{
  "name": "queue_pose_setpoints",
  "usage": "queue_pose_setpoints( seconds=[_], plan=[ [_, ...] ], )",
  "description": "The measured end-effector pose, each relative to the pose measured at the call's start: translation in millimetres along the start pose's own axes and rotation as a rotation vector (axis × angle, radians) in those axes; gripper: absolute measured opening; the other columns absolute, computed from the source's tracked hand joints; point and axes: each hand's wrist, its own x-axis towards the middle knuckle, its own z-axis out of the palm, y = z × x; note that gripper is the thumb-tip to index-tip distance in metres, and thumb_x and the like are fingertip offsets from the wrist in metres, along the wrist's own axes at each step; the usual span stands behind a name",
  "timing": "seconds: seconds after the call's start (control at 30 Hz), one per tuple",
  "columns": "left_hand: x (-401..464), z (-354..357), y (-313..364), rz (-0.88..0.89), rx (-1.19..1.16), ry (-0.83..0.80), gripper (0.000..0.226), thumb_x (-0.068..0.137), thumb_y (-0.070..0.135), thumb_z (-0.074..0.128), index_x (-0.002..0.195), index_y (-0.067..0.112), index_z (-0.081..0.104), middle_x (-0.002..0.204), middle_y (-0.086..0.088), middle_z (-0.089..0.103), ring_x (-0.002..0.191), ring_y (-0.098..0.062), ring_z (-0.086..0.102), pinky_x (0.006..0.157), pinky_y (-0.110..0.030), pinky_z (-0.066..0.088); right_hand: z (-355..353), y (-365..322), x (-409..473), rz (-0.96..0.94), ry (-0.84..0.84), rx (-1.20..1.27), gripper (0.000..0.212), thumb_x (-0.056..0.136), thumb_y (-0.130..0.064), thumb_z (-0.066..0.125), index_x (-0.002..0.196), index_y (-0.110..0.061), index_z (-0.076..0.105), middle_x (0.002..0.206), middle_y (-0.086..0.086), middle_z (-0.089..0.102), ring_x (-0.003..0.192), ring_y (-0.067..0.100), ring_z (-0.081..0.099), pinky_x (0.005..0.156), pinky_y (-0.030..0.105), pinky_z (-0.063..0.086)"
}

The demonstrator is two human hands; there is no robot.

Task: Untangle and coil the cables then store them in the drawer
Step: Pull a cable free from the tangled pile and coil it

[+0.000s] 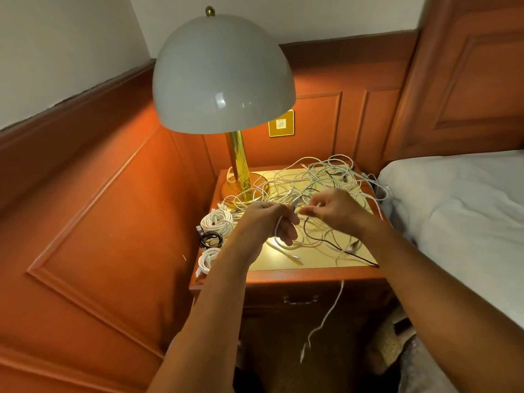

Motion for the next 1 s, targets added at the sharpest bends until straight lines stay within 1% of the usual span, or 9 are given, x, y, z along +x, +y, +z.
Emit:
queue_pose_setpoints(
  seconds=[0.1,0.27,0.4,0.5,0.67,0.77,0.87,0.93,1.0],
  plan=[
    [3,1,0,-0.019,0.081,-0.001,0.034,0.099,0.008,0.045,0.075,-0.003,0.066,0.058,-0.013,0.065,0.046,-0.020,0.059,0.054,-0.025,0.052,-21,-15,14,-0.083,0.088,-0.228,0.041,0.076,-0.042,0.077,0.075,-0.002,0.067,0.064,0.002,0.057,0.061,0.015,0.050,0.057,0.026,0.038],
    [12,11,2,-0.103,0.178,-0.020,0.037,0.101,0.011,0.043,0.075,-0.002,0.064,0.061,-0.014,0.067,0.048,-0.021,0.062,0.055,-0.025,0.053,-38,-45,17,-0.188,0.039,-0.241,0.015,0.089,-0.020,0.070,0.094,-0.006,0.072,0.089,0.002,0.066,0.085,0.018,0.060,0.075,0.032,0.048],
    [19,15,-1,-0.120,0.108,0.103,0.036,0.103,0.012,0.041,0.078,-0.004,0.063,0.060,-0.011,0.067,0.046,-0.017,0.063,0.048,-0.021,0.051,-38,-56,8,-0.187,0.054,-0.292,0.014,0.090,-0.019,0.069,0.089,-0.006,0.074,0.076,-0.004,0.064,0.071,0.010,0.057,0.060,0.025,0.041],
    [22,16,-6,-0.100,-0.026,0.179,0.034,0.103,0.009,0.040,0.084,-0.006,0.064,0.062,-0.010,0.068,0.051,-0.016,0.066,0.051,-0.021,0.052,-28,-58,-5,-0.186,0.094,-0.308,0.017,0.092,-0.015,0.063,0.086,-0.003,0.073,0.073,0.000,0.064,0.064,0.007,0.053,0.058,0.023,0.039],
    [29,20,-5,-0.136,-0.378,0.264,0.036,0.104,0.012,0.037,0.085,-0.001,0.064,0.065,-0.007,0.071,0.058,-0.015,0.069,0.057,-0.022,0.055,6,-52,-36,-0.042,0.157,0.008,0.026,0.092,-0.003,0.049,0.102,-0.010,0.072,0.068,-0.005,0.058,0.046,-0.002,0.047,0.046,0.011,0.030],
    [30,22,1,-0.153,-0.529,0.261,0.036,0.105,0.014,0.032,0.096,-0.005,0.061,0.078,-0.014,0.072,0.068,-0.021,0.071,0.062,-0.027,0.058,34,-42,-53,0.050,0.196,0.298,0.029,0.091,0.000,0.046,0.097,-0.018,0.069,0.059,-0.004,0.052,0.044,0.002,0.042,0.046,0.022,0.034],
    [28,24,2,-0.160,-0.596,0.198,0.037,0.105,0.014,0.028,0.102,-0.004,0.060,0.083,-0.014,0.074,0.077,-0.023,0.072,0.075,-0.038,0.055,53,-38,-64,0.113,0.170,0.555,0.030,0.092,0.001,0.044,0.096,-0.018,0.067,0.067,0.005,0.053,0.054,0.013,0.042,0.047,0.025,0.036],
    [27,23,1,-0.160,-0.625,0.152,0.034,0.103,0.011,0.030,0.104,-0.004,0.060,0.088,-0.015,0.074,0.080,-0.023,0.073,0.088,-0.044,0.051,61,-36,-68,0.132,0.173,0.653,0.025,0.093,0.002,0.044,0.095,-0.012,0.065,0.073,0.011,0.057,0.054,0.016,0.043,0.045,0.025,0.037],
    [23,22,-1,-0.159,-0.631,0.138,0.031,0.102,0.009,0.031,0.104,-0.004,0.060,0.089,-0.015,0.074,0.081,-0.022,0.073,0.089,-0.044,0.051,64,-34,-69,0.124,0.185,0.669,0.024,0.093,0.003,0.045,0.097,-0.010,0.065,0.076,0.011,0.063,0.050,0.017,0.046,0.044,0.027,0.038]
  ],
)
